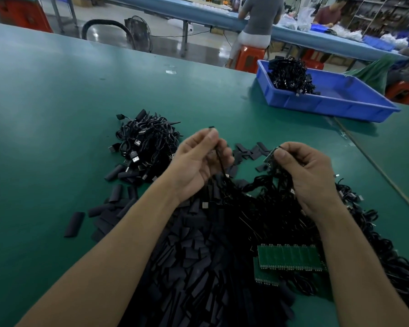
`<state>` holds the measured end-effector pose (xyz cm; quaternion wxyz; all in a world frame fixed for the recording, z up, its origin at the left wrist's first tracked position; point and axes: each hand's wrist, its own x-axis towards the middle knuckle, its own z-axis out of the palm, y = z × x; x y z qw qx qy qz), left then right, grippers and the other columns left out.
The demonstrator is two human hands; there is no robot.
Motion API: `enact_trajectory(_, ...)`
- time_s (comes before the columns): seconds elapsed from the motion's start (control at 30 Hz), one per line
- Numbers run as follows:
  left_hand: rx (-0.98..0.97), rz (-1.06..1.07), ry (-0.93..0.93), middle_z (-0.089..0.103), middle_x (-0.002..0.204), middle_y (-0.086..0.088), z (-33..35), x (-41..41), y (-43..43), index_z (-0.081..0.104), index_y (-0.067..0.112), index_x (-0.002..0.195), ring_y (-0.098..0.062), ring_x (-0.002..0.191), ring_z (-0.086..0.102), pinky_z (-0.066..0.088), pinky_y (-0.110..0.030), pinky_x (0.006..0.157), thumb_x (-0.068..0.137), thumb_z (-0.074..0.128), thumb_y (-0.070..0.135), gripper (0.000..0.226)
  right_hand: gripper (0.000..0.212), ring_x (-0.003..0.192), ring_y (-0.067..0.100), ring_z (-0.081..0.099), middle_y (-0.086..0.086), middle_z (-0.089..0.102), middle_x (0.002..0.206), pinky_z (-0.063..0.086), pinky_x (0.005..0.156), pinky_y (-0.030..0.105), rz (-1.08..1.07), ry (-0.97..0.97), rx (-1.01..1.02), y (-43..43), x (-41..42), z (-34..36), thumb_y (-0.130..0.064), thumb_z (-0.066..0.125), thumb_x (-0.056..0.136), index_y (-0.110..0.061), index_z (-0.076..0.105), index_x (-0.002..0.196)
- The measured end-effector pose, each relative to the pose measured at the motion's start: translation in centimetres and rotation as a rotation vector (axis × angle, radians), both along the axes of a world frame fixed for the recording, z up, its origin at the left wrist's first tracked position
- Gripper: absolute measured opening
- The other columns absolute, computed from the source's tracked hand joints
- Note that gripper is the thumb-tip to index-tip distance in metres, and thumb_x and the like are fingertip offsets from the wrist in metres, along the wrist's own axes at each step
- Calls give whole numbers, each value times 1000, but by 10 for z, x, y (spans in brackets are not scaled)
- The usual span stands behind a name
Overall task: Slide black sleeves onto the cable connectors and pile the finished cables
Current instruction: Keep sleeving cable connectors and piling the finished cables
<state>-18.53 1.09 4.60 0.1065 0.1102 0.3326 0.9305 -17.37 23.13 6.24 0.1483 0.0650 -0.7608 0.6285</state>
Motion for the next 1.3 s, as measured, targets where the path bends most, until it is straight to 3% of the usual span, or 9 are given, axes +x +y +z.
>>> enact_trajectory(0.13,20,255,57,66,71,1,7,-2,-20,66,24,82,-10,55,61,60,-32,60,92,60,24,12,10,72,-4,59,-18,63,82,49,72,14,-407,382,228,-1,1,-5,-16,70,93,-24,64,91)
enact_trajectory(0.23,-240,473,190,55,64,7,8,-3,-39,66,29,85,-4,45,41,40,-18,44,100,58,25,18,7,76,8,62,-8,65,85,50,74,16,-362,466,409,-2,5,-7,-16,73,90,-12,71,95)
enact_trajectory(0.4,-678,606,374,39,59,15,10,3,-53,72,32,102,-2,48,28,27,-12,46,102,50,27,23,9,76,-2,64,-16,69,81,51,73,22,214,-23,810,-21,15,-1,-35,80,82,-30,73,84)
enact_trajectory(0.53,-980,495,430,54,73,15,8,5,-56,55,26,141,-2,54,39,35,-12,51,100,43,25,42,68,52,4,57,-8,64,61,48,56,28,272,-221,945,-48,18,2,-84,46,76,-20,70,70)
enact_trajectory(0.67,-1044,339,467,69,85,15,4,10,-53,42,17,149,-1,69,59,50,-19,58,105,42,9,45,33,90,24,66,4,71,94,54,81,40,193,-219,1119,-68,8,3,-48,51,101,-22,71,98)
enact_trajectory(0.73,-1047,332,463,72,88,11,2,12,-51,51,22,132,-6,69,64,51,-22,59,105,44,6,32,33,110,31,60,8,65,119,51,91,42,199,-271,1255,-76,4,0,-41,58,99,-23,62,126)
enact_trajectory(0.87,-1050,324,397,76,88,7,-3,11,-50,55,22,100,-12,66,69,51,-20,56,104,50,9,15,39,118,32,54,9,53,126,45,93,42,241,-359,1425,-88,0,-7,-42,56,100,-15,57,127)
enact_trajectory(1.0,-1087,330,370,75,80,4,-9,10,-53,68,27,90,-17,71,71,58,-28,67,96,65,15,14,27,102,34,59,11,56,116,41,77,37,172,-350,1396,-91,-3,-16,-38,64,96,-12,57,100)
enact_trajectory(1.3,-1106,372,275,72,69,4,-13,9,-52,72,26,82,-15,65,70,58,-24,61,91,73,25,9,14,88,17,58,-6,59,95,50,79,36,85,-166,942,-80,8,-25,-34,75,88,-27,67,97)
